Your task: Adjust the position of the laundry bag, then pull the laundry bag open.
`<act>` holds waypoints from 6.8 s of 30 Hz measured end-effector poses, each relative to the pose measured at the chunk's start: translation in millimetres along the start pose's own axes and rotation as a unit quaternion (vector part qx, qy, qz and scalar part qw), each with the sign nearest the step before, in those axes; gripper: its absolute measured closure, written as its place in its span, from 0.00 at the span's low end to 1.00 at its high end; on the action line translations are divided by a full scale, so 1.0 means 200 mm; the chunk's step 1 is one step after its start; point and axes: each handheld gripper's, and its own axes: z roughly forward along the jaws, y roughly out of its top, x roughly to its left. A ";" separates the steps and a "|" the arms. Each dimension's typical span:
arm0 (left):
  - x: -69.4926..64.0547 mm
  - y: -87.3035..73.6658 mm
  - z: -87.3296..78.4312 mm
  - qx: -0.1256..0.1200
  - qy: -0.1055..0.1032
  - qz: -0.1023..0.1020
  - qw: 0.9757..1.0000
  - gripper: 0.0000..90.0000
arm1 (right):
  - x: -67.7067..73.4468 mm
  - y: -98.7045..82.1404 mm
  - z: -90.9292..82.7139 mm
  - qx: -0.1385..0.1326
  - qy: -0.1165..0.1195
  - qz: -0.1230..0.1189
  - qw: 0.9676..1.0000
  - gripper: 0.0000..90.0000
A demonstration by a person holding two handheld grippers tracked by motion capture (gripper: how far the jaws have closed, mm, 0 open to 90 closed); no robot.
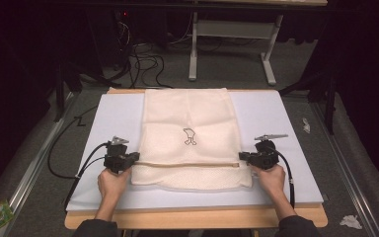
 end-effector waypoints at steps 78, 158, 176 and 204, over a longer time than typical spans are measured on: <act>-0.21 -0.10 0.09 -0.005 0.024 0.063 0.998 0.58 | -0.03 0.01 0.05 0.083 0.053 0.079 0.992 0.72; -0.74 0.19 0.19 -0.015 -0.154 0.121 0.980 0.60 | 0.21 0.18 -0.02 0.002 0.101 -0.014 0.995 0.96; -0.78 0.21 0.19 -0.019 -0.192 0.115 0.974 0.69 | 0.30 0.22 0.04 0.001 0.107 -0.022 0.994 0.96; -0.83 0.19 0.28 -0.015 -0.232 0.089 0.969 0.76 | 0.37 0.23 0.07 0.000 0.119 -0.033 0.992 0.96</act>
